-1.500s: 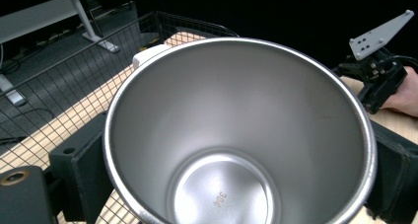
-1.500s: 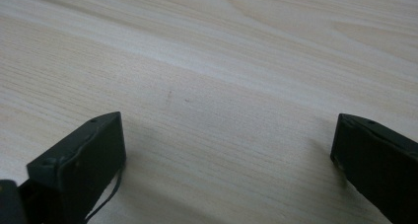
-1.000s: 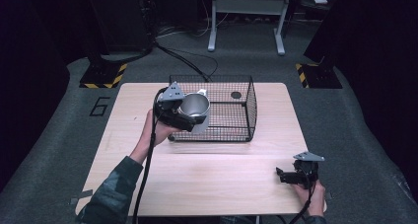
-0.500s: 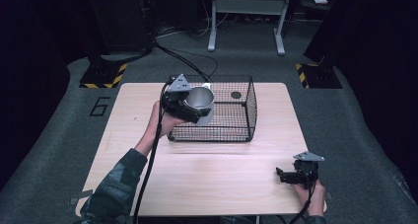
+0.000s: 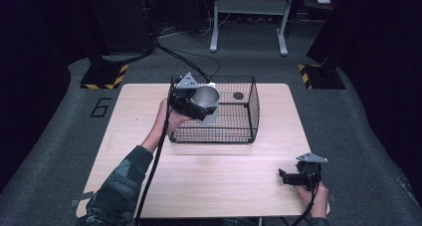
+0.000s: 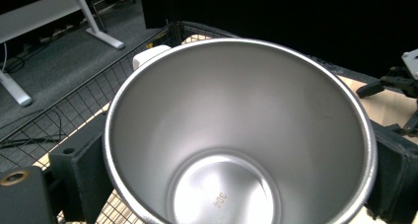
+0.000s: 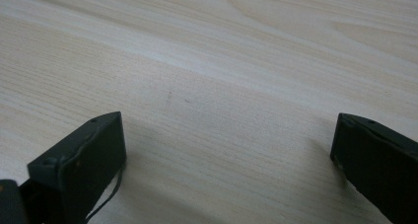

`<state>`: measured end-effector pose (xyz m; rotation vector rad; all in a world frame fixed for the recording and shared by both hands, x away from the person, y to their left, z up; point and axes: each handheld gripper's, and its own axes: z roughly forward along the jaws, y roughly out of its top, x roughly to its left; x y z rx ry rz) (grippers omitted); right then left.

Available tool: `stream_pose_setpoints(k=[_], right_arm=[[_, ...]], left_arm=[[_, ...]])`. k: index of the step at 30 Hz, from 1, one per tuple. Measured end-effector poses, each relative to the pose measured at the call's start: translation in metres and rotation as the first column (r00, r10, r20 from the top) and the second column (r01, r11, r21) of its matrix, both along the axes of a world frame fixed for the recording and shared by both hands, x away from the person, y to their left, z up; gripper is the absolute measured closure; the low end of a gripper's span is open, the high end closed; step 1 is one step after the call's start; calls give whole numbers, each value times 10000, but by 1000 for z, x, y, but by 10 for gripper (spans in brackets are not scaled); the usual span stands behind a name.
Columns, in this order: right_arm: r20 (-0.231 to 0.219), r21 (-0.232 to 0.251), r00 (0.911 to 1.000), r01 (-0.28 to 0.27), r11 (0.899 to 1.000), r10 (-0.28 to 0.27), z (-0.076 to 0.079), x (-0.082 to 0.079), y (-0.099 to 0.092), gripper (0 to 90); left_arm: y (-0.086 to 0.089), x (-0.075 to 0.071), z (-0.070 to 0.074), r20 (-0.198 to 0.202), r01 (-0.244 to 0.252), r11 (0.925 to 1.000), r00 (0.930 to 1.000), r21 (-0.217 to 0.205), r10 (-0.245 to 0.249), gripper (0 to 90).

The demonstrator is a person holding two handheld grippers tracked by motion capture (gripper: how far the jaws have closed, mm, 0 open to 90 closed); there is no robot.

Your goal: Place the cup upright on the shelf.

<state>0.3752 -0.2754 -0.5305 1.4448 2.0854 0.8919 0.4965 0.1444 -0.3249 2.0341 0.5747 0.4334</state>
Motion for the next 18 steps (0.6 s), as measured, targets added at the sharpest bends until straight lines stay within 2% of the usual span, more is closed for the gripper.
stream_pose_setpoints(k=[18], right_arm=[[3,41,10000,27,10000,-27,0,0,0,0]], left_arm=[[-12,30,-16,-352,-437,9984,9984,356,450,69]])
